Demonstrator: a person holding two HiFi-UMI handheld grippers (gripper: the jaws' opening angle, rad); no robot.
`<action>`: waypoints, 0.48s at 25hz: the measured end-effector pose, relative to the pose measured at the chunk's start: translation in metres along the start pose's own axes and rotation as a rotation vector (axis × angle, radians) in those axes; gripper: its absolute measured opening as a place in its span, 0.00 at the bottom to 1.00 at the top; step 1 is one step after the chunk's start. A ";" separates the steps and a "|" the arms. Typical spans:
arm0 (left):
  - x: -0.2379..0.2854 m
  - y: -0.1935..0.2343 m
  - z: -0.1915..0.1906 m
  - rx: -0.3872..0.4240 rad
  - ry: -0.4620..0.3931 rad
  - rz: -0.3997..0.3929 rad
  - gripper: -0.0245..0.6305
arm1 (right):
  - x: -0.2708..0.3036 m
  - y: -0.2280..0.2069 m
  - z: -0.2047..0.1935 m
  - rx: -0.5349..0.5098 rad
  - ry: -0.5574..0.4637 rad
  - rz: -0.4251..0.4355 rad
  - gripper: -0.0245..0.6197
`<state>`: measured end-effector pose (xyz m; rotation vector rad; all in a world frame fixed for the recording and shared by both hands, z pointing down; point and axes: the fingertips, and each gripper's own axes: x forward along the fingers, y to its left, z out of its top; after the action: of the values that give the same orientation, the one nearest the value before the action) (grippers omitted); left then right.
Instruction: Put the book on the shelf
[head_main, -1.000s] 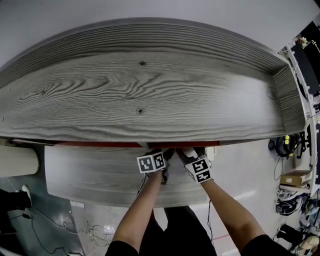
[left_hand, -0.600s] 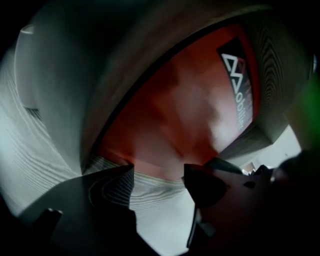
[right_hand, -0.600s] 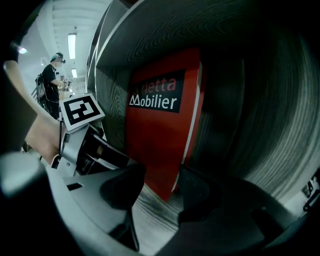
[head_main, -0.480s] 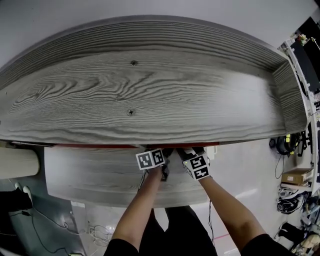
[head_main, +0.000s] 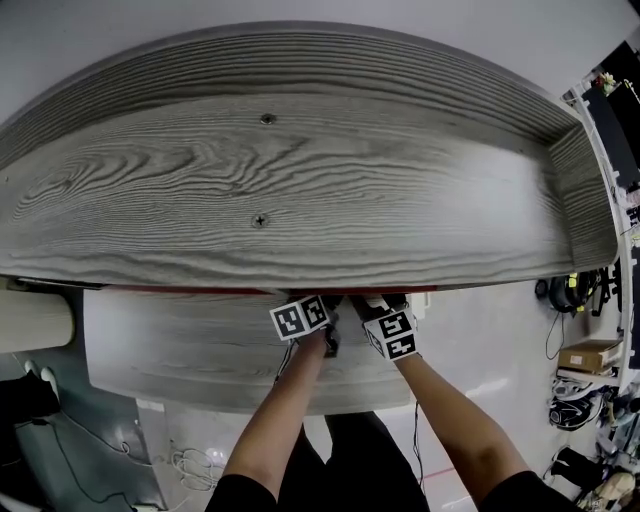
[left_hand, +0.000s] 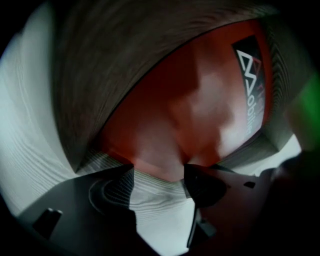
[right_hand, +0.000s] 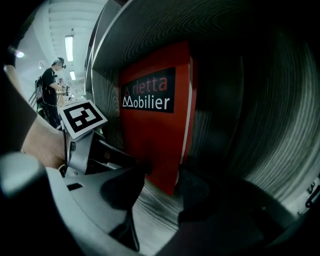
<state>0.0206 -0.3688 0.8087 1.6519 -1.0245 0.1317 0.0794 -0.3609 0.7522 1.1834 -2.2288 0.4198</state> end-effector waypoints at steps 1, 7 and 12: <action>0.000 -0.001 0.001 0.017 -0.006 0.001 0.51 | 0.000 0.000 0.000 0.005 0.000 0.002 0.36; 0.000 -0.003 0.003 0.068 -0.011 -0.009 0.51 | -0.005 -0.001 0.001 0.032 -0.013 -0.004 0.36; -0.007 -0.002 0.003 0.065 -0.009 -0.001 0.51 | -0.015 -0.001 -0.006 0.080 -0.011 -0.017 0.36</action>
<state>0.0167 -0.3673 0.8019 1.7134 -1.0352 0.1588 0.0890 -0.3487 0.7477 1.2480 -2.2276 0.5007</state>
